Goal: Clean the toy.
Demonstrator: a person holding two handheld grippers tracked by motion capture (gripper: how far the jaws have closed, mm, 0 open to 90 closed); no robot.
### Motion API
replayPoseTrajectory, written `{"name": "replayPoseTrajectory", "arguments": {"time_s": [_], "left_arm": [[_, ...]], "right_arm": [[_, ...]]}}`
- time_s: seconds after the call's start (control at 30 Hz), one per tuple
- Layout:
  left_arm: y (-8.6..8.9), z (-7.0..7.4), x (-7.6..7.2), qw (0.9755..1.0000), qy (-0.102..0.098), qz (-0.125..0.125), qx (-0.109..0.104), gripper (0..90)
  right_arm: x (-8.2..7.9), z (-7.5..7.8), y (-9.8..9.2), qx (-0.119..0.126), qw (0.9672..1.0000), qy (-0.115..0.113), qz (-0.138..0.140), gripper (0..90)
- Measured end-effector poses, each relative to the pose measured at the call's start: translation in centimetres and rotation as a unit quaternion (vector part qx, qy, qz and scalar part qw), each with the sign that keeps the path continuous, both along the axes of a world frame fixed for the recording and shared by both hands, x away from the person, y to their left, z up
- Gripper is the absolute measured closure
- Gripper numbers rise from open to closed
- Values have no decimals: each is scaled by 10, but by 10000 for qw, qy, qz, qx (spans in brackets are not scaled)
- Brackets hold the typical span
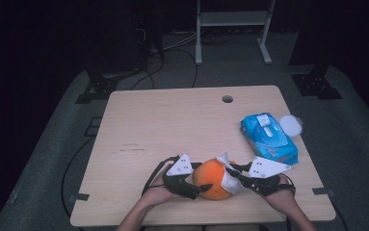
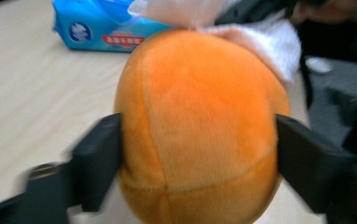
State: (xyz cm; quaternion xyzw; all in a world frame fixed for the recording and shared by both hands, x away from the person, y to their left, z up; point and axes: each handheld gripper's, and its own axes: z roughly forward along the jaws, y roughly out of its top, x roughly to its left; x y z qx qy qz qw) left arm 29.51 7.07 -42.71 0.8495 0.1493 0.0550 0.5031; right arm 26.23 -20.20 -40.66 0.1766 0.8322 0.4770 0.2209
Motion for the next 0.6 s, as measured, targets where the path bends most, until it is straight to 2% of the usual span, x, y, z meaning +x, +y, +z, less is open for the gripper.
{"name": "replayPoseTrajectory", "arguments": {"time_s": [0.03, 0.07, 0.1, 0.13, 0.17, 0.2, 0.27, 0.3, 0.33, 0.37, 0.4, 0.47, 0.5, 0.53, 0.6], "left_arm": [[-2, 1, 2, 9998, 203, 81, -27, 114], [-3, 1, 4, 9990, 406, 147, -74, 97], [-4, 0, 5, 9986, 472, 208, -80, 101], [-4, -1, 4, 9989, 399, 223, -88, 142], [-3, -2, 3, 9992, 312, 229, -115, 228], [-2, -2, 2, 9994, 206, 223, -185, 268], [2, 1, 0, 9989, -176, 191, -389, 344], [3, 4, -1, 9977, -426, 197, -479, 358], [2, 7, -2, 9955, -746, 265, -518, 367], [1, 7, -2, 9939, -942, 290, -488, 364], [-2, 5, -3, 9921, -1180, 264, -323, 349], [-5, 0, 1, 9951, -952, 240, -64, 271], [-6, -5, 2, 9967, -793, 176, -80, 225], [-4, -7, 3, 9973, -673, 192, -222, 187], [-2, -5, 5, 9977, -579, 268, -237, 195]], "right_arm": [[-1, -1, 3, -35, 10000, -27, -17, 815], [-1, -1, 6, -65, 10000, -62, -31, 815], [0, 0, 9, -51, 10000, -53, -18, 814], [0, 1, 11, -54, 10000, -62, -46, 815], [1, 1, 13, -94, 9999, -80, -38, 815], [1, 2, 14, -117, 9999, -82, -49, 815], [1, 7, 14, -29, 9999, -129, -80, 815], [0, 9, 13, 24, 9998, -151, -94, 815], [0, 14, 12, 104, 9996, -223, -126, 815], [-1, 18, 11, 232, 9993, -269, -143, 815], [0, 20, 11, 292, 9991, -272, -111, 815], [4, 17, 13, 140, 9995, -239, -160, 815], [6, 13, 14, 54, 9997, -188, -157, 815], [9, 7, 15, -5, 9998, -93, -148, 815], [9, 2, 18, 58, 9998, -70, -160, 815]]}}
